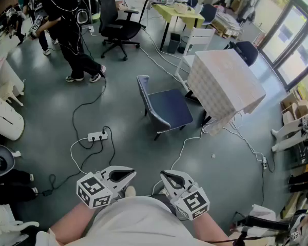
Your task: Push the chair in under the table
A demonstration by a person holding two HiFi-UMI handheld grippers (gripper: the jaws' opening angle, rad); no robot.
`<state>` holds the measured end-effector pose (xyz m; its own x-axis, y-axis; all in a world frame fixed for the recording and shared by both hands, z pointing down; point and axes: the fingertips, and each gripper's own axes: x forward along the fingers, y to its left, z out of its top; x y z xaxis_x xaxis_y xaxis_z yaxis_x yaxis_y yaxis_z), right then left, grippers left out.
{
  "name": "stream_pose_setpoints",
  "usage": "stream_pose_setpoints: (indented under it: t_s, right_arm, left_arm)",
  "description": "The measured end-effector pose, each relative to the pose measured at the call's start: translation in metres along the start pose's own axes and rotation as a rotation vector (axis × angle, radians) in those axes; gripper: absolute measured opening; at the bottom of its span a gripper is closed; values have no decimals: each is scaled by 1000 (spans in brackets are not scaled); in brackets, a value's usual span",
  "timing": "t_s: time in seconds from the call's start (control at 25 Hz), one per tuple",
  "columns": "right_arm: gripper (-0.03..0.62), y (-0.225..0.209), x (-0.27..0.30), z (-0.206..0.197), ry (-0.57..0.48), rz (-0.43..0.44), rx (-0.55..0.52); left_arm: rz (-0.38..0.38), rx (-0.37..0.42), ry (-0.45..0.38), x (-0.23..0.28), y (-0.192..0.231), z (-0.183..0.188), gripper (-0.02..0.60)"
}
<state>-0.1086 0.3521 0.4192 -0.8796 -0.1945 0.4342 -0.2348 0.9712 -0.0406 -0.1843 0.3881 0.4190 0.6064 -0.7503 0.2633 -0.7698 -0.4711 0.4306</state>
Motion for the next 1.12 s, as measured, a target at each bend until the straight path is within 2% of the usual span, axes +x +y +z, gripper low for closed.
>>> stream_pose_setpoints:
  t_s: [0.32,0.48,0.64,0.76,0.84,0.88,1.0,1.12]
  right_arm:
    - [12,-33,-7,-18,-9,-13,19]
    - [12,-64,-20,-24,-17,-15,23]
    - [14,-109,-34,-27,-51,-15,27]
    - [27,-149,-54,-28,-70,-10,25]
    - [115,-178,-72,-31,-76,-12,19]
    - [138,-192,-82,-34,-74,-13,18]
    - [143,-232,-105,-54,-52,-26,29]
    - [143,-275,-111,-75,-25,-59,54]
  left_arm:
    - [-6,16,35,41,7,-4,11]
    - [35,2,36,73,17,4,11]
    - [152,-40,42,109,45,15,32]
    - [258,-116,47,138,73,27,119]
    - [332,-173,49,159,94,36,152]
    - [368,-200,51,169,105,40,165]
    - [468,-277,52,196,146,46,197]
    - [555,-353,46,221,205,50,220]
